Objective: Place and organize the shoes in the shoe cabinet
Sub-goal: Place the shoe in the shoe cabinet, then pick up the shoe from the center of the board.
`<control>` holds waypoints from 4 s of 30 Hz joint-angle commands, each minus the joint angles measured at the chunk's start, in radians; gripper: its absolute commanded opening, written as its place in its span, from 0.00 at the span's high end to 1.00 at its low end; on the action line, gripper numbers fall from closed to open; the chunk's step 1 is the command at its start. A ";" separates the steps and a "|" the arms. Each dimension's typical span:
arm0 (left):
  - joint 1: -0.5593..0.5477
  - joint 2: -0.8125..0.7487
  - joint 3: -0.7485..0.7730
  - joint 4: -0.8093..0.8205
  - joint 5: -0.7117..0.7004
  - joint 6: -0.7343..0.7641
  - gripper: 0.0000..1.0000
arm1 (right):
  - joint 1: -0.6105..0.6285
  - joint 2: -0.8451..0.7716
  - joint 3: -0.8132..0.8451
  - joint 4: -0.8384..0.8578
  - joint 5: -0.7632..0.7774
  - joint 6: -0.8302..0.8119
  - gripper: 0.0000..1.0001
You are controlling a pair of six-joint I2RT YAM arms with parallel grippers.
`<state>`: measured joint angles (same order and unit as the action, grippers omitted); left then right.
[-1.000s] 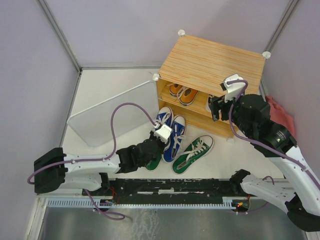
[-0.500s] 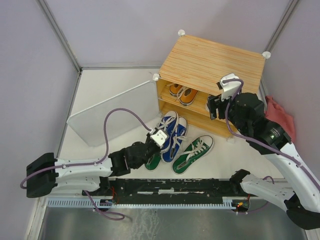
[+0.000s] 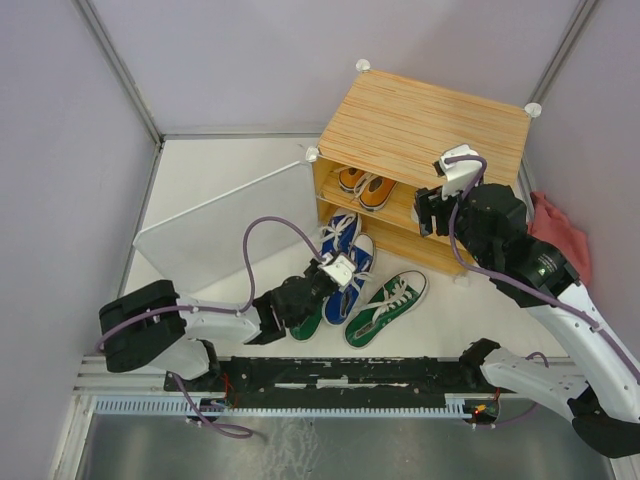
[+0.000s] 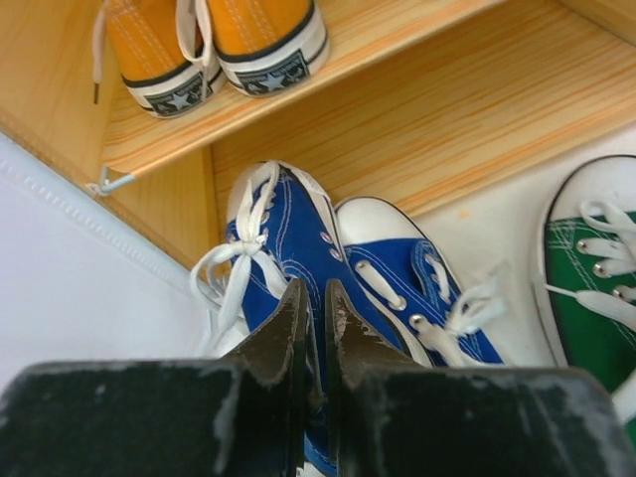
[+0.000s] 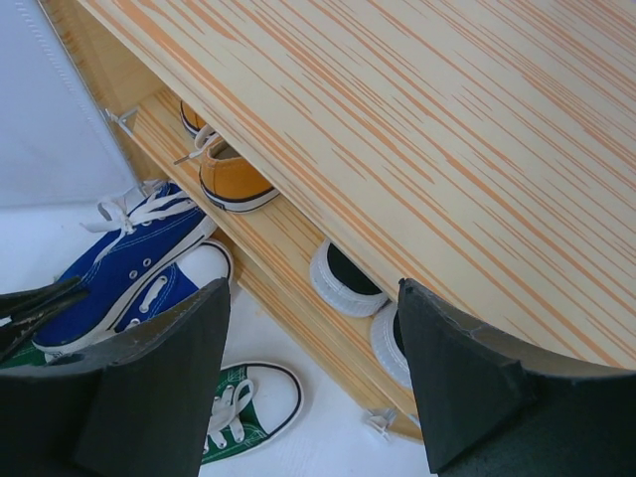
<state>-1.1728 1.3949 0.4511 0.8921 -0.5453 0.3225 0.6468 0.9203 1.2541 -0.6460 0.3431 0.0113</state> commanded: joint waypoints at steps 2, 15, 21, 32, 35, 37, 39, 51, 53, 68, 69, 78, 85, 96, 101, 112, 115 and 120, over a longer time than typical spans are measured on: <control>0.081 0.034 0.092 0.169 0.109 0.080 0.97 | 0.003 -0.014 0.007 0.046 0.032 0.002 0.24; 0.252 0.282 0.195 0.294 0.278 0.084 0.97 | 0.002 0.016 -0.002 0.048 0.041 -0.011 0.24; 0.254 0.429 0.208 0.457 0.207 0.109 0.97 | 0.003 0.025 0.000 0.045 0.040 -0.012 0.24; 0.274 0.591 0.251 0.698 0.179 0.277 0.97 | 0.004 0.040 -0.008 0.047 0.040 -0.013 0.24; 0.297 0.609 0.261 0.702 0.189 0.270 0.97 | 0.003 0.042 -0.008 0.045 0.045 -0.014 0.24; 0.310 0.615 0.268 0.702 0.190 0.268 0.97 | 0.004 0.042 -0.007 0.045 0.048 -0.017 0.24; 0.324 0.619 0.281 0.688 0.203 0.271 0.97 | 0.004 0.044 -0.007 0.045 0.051 -0.017 0.24; 0.403 0.569 0.363 0.284 0.374 0.164 0.79 | 0.003 0.067 -0.008 0.047 0.042 -0.016 0.24; 0.406 0.581 0.391 0.218 0.376 0.151 0.79 | 0.004 0.068 -0.008 0.047 0.042 -0.016 0.24; 0.414 0.455 0.321 0.114 0.415 0.019 0.23 | 0.003 0.062 -0.011 0.045 0.041 -0.015 0.23; 0.414 0.426 0.314 0.077 0.420 0.006 0.17 | 0.004 0.062 -0.011 0.045 0.038 -0.013 0.23; 0.344 0.107 0.155 -0.136 0.305 -0.134 0.01 | 0.003 0.057 -0.012 0.043 0.023 -0.004 0.23; 0.088 -0.125 0.152 -0.475 0.232 -0.303 0.09 | 0.004 0.040 -0.012 0.021 0.017 0.014 0.23; -0.202 -0.102 0.148 -0.744 -0.062 -0.639 0.17 | 0.004 -0.027 -0.033 -0.004 0.024 0.028 0.23; -0.203 -0.006 0.160 -0.697 -0.186 -0.641 0.18 | 0.003 -0.027 -0.025 -0.016 0.014 0.033 0.23; -0.203 0.145 0.184 -0.658 -0.132 -0.681 0.95 | 0.003 -0.044 -0.032 -0.024 0.027 0.026 0.23; -0.202 0.076 0.194 -0.690 -0.115 -0.664 0.97 | 0.004 -0.045 -0.039 -0.017 0.035 0.023 0.23; -0.202 -0.068 0.209 -0.672 -0.112 -0.653 0.97 | 0.003 -0.039 -0.047 0.002 0.046 0.024 0.23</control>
<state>-1.3693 1.4570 0.6273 0.1604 -0.6907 -0.3069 0.6472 0.8883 1.2129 -0.6750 0.3660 0.0296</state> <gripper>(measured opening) 0.094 0.770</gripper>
